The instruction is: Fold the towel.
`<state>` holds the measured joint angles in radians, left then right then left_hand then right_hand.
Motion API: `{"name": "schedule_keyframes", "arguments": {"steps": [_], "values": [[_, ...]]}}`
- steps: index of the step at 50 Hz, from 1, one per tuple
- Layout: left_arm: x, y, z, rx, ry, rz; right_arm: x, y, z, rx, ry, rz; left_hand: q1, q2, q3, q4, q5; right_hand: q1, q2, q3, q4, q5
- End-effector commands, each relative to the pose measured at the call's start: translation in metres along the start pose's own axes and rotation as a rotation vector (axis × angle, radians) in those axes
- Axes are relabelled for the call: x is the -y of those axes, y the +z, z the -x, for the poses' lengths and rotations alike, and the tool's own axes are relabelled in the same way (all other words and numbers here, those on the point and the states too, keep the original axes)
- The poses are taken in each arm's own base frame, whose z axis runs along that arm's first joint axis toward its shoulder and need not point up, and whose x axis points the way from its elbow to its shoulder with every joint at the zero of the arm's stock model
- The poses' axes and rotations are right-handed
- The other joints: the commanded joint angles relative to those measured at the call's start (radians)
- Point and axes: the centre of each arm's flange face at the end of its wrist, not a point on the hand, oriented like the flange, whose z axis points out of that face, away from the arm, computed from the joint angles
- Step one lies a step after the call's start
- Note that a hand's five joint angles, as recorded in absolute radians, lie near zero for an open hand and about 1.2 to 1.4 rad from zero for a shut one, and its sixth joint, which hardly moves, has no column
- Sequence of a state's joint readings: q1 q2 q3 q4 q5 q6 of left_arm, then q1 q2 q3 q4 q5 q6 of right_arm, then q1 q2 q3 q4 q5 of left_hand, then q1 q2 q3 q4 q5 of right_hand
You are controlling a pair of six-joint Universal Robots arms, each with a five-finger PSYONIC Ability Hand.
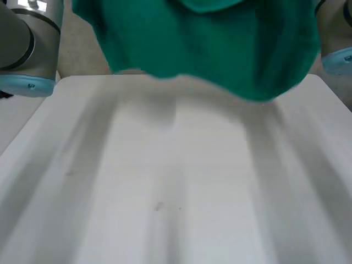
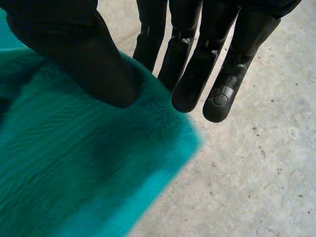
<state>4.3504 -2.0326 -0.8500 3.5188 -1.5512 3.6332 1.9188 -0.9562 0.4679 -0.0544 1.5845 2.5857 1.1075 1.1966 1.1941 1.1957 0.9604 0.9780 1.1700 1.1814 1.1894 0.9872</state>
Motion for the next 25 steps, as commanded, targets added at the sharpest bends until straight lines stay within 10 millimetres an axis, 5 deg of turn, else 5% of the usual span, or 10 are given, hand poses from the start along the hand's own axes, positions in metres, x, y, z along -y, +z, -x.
{"name": "schedule_keyframes", "arguments": {"steps": [1,10,16,20,25], "values": [[-0.064,-0.044,0.001,-0.037,-0.119,0.221,-0.041,-0.051,0.028,0.15,0.001,0.159,0.289,0.2,0.202,0.201,0.261,0.418,0.226,0.215,0.207,0.235],[-0.123,-0.11,-0.029,-0.147,-0.233,0.456,-0.095,-0.105,0.062,0.292,0.007,0.367,0.289,0.2,0.202,0.201,0.261,0.418,0.226,0.215,0.207,0.235],[-0.164,-0.176,-0.062,-0.295,-0.264,0.661,-0.138,-0.141,0.087,0.383,0.003,0.52,0.289,0.2,0.202,0.201,0.261,0.418,0.226,0.215,0.207,0.235],[-0.174,-0.2,-0.069,-0.336,-0.252,0.735,-0.166,-0.162,0.104,0.448,0.005,0.626,0.231,0.142,0.144,0.142,0.203,0.418,0.226,0.215,0.207,0.235],[-0.176,-0.214,-0.068,-0.366,-0.192,0.772,-0.167,-0.169,0.105,0.468,0.015,0.664,0.04,-0.05,-0.047,-0.049,0.012,0.418,0.226,0.215,0.207,0.235]]}}
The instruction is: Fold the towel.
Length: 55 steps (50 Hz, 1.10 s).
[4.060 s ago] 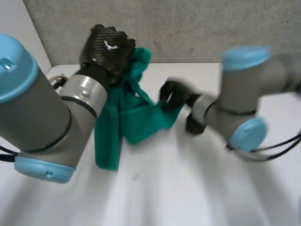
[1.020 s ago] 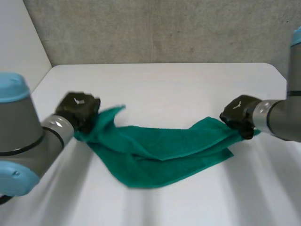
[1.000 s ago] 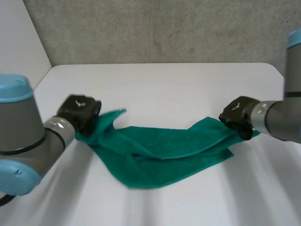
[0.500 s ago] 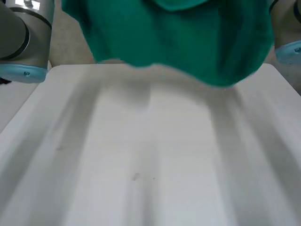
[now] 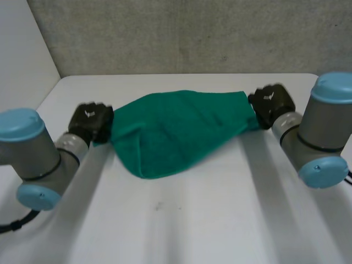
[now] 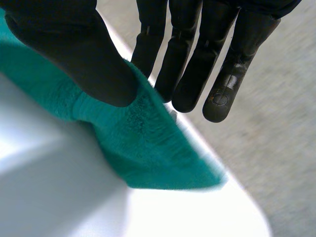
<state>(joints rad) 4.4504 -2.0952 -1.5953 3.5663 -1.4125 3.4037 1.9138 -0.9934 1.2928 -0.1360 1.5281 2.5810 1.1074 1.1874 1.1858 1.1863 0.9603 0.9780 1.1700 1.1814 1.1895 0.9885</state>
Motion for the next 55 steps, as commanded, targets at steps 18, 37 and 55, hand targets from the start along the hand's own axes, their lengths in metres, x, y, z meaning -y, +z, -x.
{"name": "schedule_keyframes", "arguments": {"steps": [18,37,55], "values": [[0.05,-0.073,-0.035,-0.057,0.328,-0.075,-0.023,-0.016,0.012,0.065,0.019,0.105,-0.627,-0.707,-0.705,-0.706,-0.654,0.418,0.226,0.215,0.207,0.233],[-0.005,-0.042,-0.077,0.096,0.362,0.134,-0.028,-0.02,0.015,0.078,0.019,0.127,-0.659,-0.739,-0.737,-0.738,-0.686,0.418,0.226,0.215,0.207,0.233],[-0.007,-0.03,-0.01,0.243,0.345,0.218,-0.018,-0.019,0.002,0.053,-0.002,0.129,0.289,0.209,0.21,0.21,0.261,0.418,0.226,0.215,0.207,0.233]]}}
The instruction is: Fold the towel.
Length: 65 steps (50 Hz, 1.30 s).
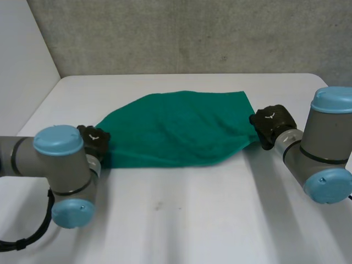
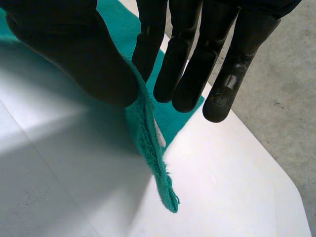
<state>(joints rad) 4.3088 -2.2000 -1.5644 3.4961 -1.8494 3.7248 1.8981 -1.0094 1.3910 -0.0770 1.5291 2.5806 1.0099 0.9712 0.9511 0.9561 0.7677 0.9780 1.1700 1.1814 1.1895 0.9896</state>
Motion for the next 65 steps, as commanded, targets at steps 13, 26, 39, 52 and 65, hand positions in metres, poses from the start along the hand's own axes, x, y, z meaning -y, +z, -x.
{"name": "schedule_keyframes", "arguments": {"steps": [13,26,39,52,65], "values": [[0.073,-0.1,0.075,-0.046,0.163,-0.136,0.057,-0.091,-0.067,0.07,-0.266,0.202,0.386,0.425,0.445,0.44,0.454,0.418,0.226,0.215,0.207,0.232],[0.009,-0.085,0.045,-0.348,0.249,0.204,0.002,-0.091,-0.025,0.322,-0.339,0.403,0.386,0.425,0.445,0.44,0.454,0.418,0.226,0.215,0.207,0.232],[0.064,-0.011,0.06,-0.208,0.336,0.021,0.038,-0.04,-0.054,0.177,-0.378,0.255,0.386,0.425,0.445,0.44,0.454,0.418,0.226,0.215,0.207,0.232],[0.24,-0.014,0.155,0.471,0.034,-0.818,0.222,-0.056,-0.164,-0.497,0.006,-0.694,0.386,0.425,0.445,0.44,0.454,0.418,0.226,0.215,0.207,0.232],[0.159,0.009,0.119,0.231,-0.036,-0.581,0.144,-0.025,-0.108,-0.311,-0.047,-0.414,0.386,0.425,0.445,0.44,0.454,0.418,0.226,0.215,0.207,0.232]]}}
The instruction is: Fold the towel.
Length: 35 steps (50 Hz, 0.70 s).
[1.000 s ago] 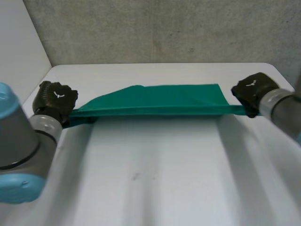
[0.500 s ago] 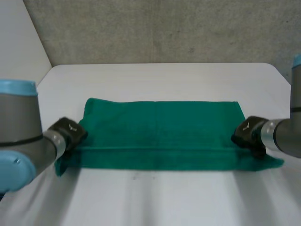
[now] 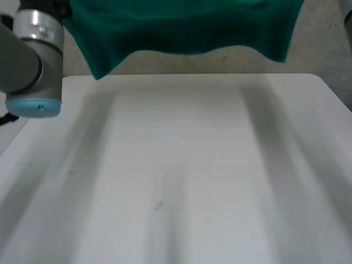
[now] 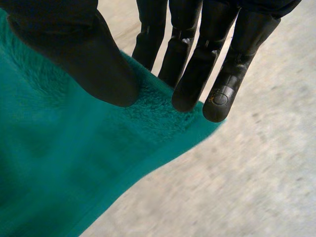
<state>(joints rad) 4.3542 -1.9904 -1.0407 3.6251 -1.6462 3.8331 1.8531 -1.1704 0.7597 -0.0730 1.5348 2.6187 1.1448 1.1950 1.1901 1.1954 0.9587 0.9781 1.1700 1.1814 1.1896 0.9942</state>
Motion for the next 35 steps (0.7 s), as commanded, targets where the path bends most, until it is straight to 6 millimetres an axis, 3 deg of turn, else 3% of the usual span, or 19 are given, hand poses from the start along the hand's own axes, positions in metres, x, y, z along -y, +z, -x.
{"name": "schedule_keyframes", "arguments": {"steps": [1,3,4,8,12,16,21,24,26,31,33,35], "values": [[-0.059,-0.045,-0.029,-0.173,-0.016,0.208,-0.066,-0.038,0.043,0.167,-0.054,0.241,0.251,0.201,0.206,0.201,0.263,0.418,0.226,0.215,0.207,0.228],[-0.067,-0.056,-0.037,-0.219,-0.017,0.232,-0.081,-0.045,0.052,0.195,-0.062,0.286,0.251,0.201,0.206,0.201,0.263,0.418,0.226,0.215,0.207,0.228],[-0.071,-0.062,-0.042,-0.241,-0.019,0.244,-0.1,-0.054,0.063,0.233,-0.069,0.345,0.251,0.201,0.206,0.201,0.263,0.418,0.226,0.215,0.207,0.228],[-0.108,-0.103,-0.074,-0.387,-0.023,0.356,-0.147,-0.08,0.092,0.331,-0.066,0.496,0.251,0.201,0.206,0.201,0.263,0.418,0.226,0.215,0.207,0.228],[-0.135,-0.136,-0.095,-0.479,-0.017,0.457,-0.18,-0.104,0.113,0.414,-0.058,0.636,0.251,0.201,0.206,0.201,0.263,0.418,0.226,0.215,0.207,0.228],[-0.15,-0.165,-0.105,-0.54,-0.011,0.538,-0.199,-0.124,0.124,0.485,-0.053,0.753,0.251,0.201,0.206,0.201,0.263,0.418,0.226,0.215,0.207,0.228],[-0.151,-0.191,-0.102,-0.607,0.046,0.604,-0.195,-0.143,0.116,0.565,-0.076,0.862,0.251,0.201,0.206,0.201,0.263,0.418,0.226,0.215,0.207,0.228],[-0.135,-0.209,-0.088,-0.697,0.158,0.636,-0.169,-0.159,0.101,0.667,-0.148,0.915,0.251,0.201,0.206,0.201,0.263,0.418,0.226,0.215,0.207,0.228],[-0.127,-0.221,-0.079,-0.753,0.227,0.669,-0.154,-0.183,0.093,0.796,-0.236,0.969,0.251,0.201,0.206,0.201,0.263,0.418,0.226,0.215,0.207,0.228],[-0.107,-0.255,-0.054,-0.947,0.347,0.808,-0.141,-0.221,0.076,1.005,-0.389,1.038,0.251,0.201,0.206,0.201,0.263,0.418,0.226,0.215,0.207,0.228],[-0.1,-0.262,-0.049,-1.007,0.337,0.85,-0.14,-0.221,0.071,0.992,-0.392,1.031,0.251,0.201,0.206,0.201,0.263,0.418,0.226,0.215,0.207,0.228],[-0.098,-0.254,-0.05,-0.994,0.326,0.833,-0.141,-0.219,0.07,0.977,-0.39,1.021,0.251,0.201,0.206,0.201,0.263,0.418,0.226,0.215,0.207,0.228]]}}
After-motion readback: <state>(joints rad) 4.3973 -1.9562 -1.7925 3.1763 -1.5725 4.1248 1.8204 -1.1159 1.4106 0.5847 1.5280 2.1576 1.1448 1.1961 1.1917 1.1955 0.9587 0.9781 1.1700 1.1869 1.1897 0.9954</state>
